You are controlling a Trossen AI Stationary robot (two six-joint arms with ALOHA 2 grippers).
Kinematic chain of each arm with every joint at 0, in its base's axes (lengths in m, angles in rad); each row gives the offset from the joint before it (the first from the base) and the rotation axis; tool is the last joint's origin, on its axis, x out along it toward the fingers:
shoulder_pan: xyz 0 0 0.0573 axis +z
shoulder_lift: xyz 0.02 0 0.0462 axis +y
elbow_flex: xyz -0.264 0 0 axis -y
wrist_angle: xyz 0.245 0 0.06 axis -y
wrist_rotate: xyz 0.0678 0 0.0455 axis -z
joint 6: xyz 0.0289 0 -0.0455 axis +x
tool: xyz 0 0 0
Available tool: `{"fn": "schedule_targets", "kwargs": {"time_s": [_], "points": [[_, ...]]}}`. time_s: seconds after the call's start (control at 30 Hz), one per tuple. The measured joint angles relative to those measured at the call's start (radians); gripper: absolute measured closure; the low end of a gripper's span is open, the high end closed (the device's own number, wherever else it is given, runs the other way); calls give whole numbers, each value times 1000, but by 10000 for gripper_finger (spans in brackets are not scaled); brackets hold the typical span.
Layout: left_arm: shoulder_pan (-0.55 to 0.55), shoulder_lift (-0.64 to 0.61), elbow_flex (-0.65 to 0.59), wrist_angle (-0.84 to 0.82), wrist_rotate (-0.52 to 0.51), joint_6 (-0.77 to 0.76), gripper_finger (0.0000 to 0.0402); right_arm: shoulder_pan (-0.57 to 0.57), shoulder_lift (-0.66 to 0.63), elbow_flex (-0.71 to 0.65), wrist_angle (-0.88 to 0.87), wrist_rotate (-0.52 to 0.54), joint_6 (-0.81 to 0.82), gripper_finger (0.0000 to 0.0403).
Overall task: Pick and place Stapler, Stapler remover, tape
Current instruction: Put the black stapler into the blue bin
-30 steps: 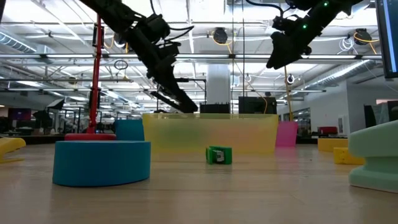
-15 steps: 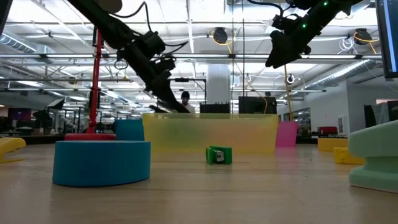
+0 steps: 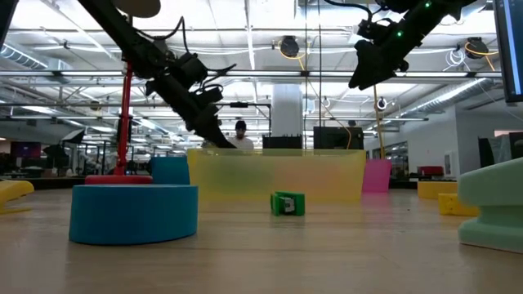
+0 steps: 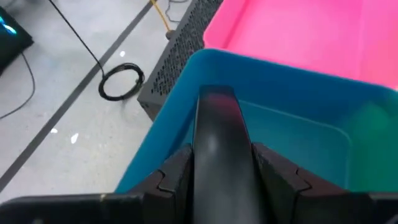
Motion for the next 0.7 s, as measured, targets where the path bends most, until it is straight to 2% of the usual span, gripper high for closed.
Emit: {"fn": "schedule_targets", "kwargs": {"time_s": [0.3,0.7], "points": [[3,0,-70,119,13,1,269,0,0,0,0,0,0,149],[38,108,-77,224,48,22,269,0,1,0,-1,0,7,149]]}}
